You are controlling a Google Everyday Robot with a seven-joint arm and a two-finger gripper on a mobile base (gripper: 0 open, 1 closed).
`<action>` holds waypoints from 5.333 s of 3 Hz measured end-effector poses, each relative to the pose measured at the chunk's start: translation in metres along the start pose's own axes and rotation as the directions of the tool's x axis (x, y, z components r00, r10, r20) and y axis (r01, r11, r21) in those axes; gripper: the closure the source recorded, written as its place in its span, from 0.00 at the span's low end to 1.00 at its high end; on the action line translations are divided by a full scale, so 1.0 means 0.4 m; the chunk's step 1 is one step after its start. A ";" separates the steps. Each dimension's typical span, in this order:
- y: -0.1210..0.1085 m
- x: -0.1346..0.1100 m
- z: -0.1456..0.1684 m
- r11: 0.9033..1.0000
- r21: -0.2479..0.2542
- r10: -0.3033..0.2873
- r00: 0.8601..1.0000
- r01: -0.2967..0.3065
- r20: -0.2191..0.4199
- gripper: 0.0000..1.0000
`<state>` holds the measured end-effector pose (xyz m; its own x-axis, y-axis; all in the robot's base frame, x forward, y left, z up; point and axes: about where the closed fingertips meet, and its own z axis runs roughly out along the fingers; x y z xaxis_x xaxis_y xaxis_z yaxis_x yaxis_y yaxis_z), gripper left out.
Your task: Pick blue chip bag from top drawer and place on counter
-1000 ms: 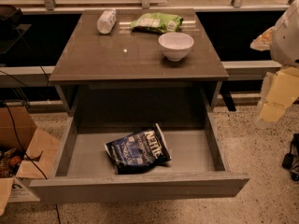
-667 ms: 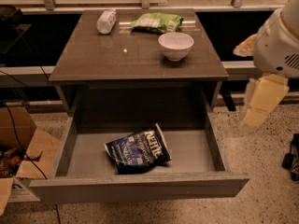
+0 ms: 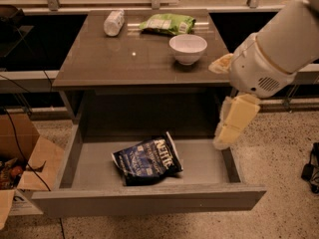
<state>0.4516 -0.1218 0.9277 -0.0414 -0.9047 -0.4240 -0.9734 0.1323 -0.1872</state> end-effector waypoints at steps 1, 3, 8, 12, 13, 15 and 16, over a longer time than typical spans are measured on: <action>-0.018 -0.028 0.087 0.999 -0.027 -0.025 0.995 0.028 0.099 0.00; -0.027 -0.037 0.126 1.000 -0.028 0.004 0.995 -0.001 0.098 0.00; -0.132 -0.141 0.470 0.993 0.004 -0.114 0.983 0.115 0.145 0.00; -0.033 -0.057 0.662 0.960 -0.123 -0.237 0.965 0.250 0.110 0.00; -0.033 -0.008 0.753 0.964 -0.117 -0.234 0.971 0.239 0.056 0.00; -0.049 0.094 0.876 0.974 -0.148 -0.175 0.984 0.169 -0.032 0.00; -0.070 0.100 0.879 0.979 -0.142 -0.151 0.988 0.144 -0.042 0.18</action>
Offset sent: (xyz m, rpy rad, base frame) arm 0.0119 0.0194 -0.0202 0.0752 0.0025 0.0447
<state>0.5567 -0.0194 0.6045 0.0968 -0.9305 -0.3532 -0.9912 -0.0580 -0.1190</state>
